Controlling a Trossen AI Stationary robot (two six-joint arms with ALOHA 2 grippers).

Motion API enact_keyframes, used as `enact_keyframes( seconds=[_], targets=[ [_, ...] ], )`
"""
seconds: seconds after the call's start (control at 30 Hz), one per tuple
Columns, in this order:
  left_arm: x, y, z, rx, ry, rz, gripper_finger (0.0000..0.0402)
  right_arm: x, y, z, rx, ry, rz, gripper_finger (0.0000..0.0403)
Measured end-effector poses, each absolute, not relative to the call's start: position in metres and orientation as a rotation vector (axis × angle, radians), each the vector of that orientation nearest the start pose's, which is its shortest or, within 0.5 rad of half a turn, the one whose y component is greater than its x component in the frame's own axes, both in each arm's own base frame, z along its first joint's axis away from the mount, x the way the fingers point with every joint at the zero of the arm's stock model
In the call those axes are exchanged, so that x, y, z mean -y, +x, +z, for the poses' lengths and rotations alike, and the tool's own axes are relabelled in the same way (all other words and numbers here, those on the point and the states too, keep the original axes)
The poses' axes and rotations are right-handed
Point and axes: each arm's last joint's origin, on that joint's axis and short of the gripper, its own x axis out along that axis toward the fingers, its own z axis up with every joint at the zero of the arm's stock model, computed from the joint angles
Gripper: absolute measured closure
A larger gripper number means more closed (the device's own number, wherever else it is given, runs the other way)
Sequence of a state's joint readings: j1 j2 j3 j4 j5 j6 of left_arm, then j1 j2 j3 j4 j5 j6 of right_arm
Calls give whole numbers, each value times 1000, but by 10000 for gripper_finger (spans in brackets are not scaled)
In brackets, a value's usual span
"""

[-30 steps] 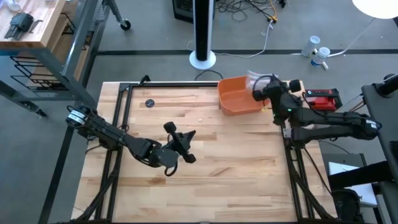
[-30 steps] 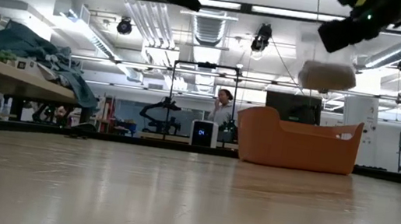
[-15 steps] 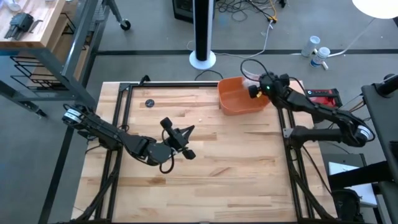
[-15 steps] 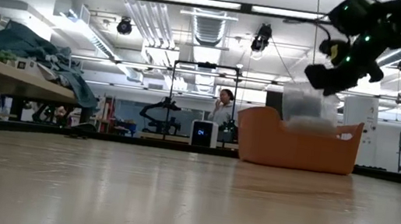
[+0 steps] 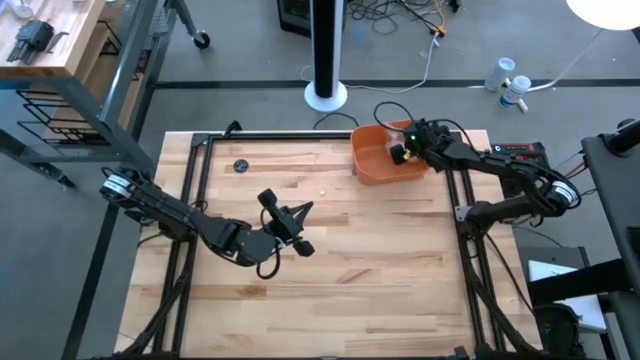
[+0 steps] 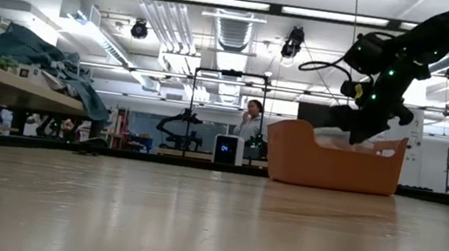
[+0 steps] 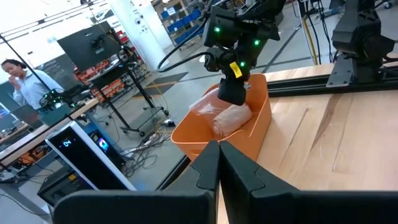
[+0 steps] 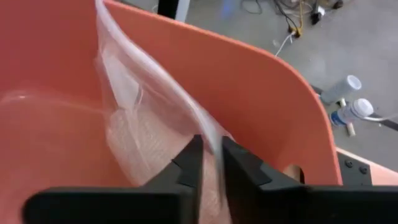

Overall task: Roll bandage
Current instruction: Put the transparent zip bag into the orange bin, then return to Home Position

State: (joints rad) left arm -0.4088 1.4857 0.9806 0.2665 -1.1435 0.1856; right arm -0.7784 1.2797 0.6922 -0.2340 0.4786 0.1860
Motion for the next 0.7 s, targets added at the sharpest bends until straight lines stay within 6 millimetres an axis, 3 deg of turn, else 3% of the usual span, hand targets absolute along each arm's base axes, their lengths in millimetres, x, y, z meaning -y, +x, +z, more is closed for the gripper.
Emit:
enact_keyframes(
  seconds=[0.17, 0.37, 0.6, 0.7],
  targets=[
    [102, 303, 281, -244, 350, 714, 401, 183, 161, 210, -736, 286, -1277, 255],
    [102, 303, 281, -244, 350, 714, 401, 185, 157, 242, -730, 292, -1295, 177],
    [102, 303, 281, -240, 340, 714, 401, 183, 156, 278, -742, 302, -1274, 118],
    [104, 302, 284, -233, 332, 706, 401, 175, 152, 295, -765, 340, -1172, 106]
  ],
)
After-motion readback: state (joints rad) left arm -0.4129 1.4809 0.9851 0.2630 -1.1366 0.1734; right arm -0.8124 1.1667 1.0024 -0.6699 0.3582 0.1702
